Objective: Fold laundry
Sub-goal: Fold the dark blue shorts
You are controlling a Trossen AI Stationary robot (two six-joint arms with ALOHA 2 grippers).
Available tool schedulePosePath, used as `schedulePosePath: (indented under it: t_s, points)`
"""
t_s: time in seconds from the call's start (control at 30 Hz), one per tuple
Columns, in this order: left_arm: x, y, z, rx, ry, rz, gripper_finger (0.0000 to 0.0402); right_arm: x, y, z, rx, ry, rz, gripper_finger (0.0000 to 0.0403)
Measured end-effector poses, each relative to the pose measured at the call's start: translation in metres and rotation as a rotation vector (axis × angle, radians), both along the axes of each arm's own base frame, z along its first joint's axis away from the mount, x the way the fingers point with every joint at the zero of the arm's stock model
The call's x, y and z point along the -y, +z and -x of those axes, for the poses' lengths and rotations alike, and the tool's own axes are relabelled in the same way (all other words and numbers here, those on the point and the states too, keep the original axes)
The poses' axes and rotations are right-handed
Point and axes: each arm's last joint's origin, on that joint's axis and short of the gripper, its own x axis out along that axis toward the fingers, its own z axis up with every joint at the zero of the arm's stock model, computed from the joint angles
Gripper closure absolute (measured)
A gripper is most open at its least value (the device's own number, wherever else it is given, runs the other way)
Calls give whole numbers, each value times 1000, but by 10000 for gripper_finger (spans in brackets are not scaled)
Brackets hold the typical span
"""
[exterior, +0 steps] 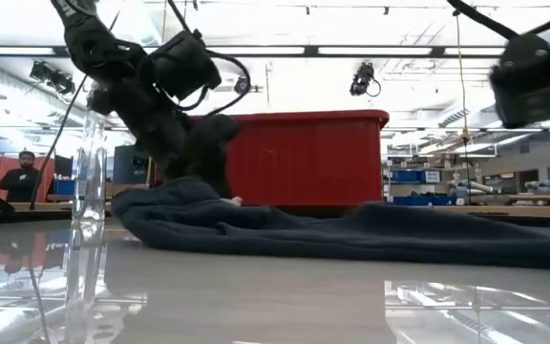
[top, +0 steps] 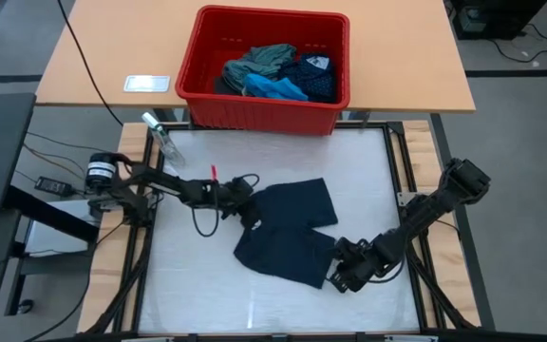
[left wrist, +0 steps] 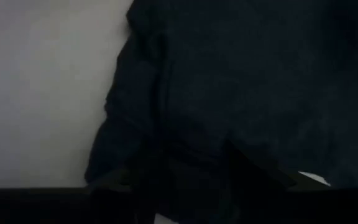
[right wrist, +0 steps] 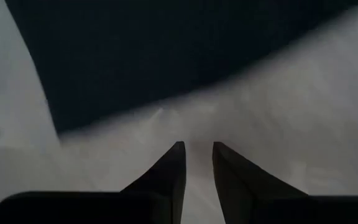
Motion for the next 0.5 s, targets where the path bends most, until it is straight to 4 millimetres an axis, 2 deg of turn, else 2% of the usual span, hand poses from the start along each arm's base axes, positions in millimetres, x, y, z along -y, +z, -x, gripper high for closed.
schedulePosePath:
  t_s: [0.13,0.23,0.4,0.5]
  points:
    - [-9,32,3,53,-52,-89,221,0,-1,4,-39,18,7,314]
    - [-5,51,9,48,-117,-143,221,-2,1,2,-8,46,-2,314]
    - [23,89,17,118,-370,-262,221,-19,18,-17,247,213,-12,313]
    - [51,89,27,77,-552,-286,221,-28,19,-25,343,408,49,304]
